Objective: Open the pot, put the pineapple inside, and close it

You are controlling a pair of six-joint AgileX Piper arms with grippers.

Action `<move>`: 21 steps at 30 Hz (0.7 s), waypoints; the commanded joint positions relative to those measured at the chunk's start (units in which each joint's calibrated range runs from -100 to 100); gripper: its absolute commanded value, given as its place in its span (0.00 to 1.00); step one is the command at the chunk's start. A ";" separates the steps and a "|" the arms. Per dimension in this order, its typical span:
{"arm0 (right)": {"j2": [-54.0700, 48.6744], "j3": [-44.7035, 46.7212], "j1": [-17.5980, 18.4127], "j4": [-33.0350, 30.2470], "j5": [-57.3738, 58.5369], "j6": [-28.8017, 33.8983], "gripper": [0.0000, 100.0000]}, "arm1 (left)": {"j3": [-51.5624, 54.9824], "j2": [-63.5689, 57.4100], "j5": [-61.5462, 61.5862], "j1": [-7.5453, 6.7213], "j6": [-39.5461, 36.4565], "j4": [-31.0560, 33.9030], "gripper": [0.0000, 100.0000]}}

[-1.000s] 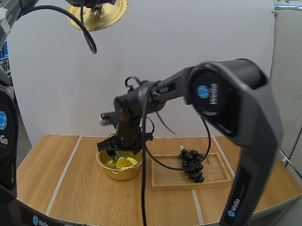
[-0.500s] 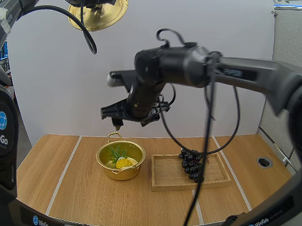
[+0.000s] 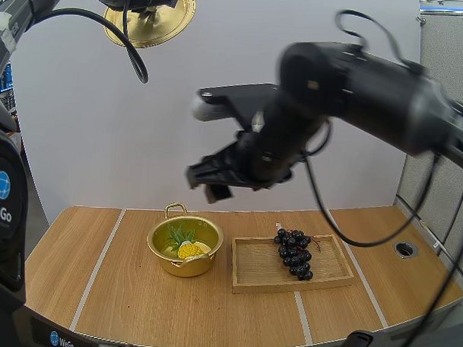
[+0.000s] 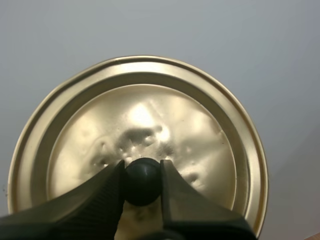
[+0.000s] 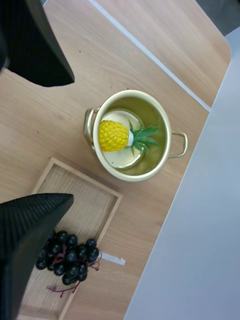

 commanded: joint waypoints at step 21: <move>-9.67 2.96 0.10 2.23 4.10 -1.74 0.00 | -0.53 -0.19 -1.93 0.10 -0.15 -0.59 0.00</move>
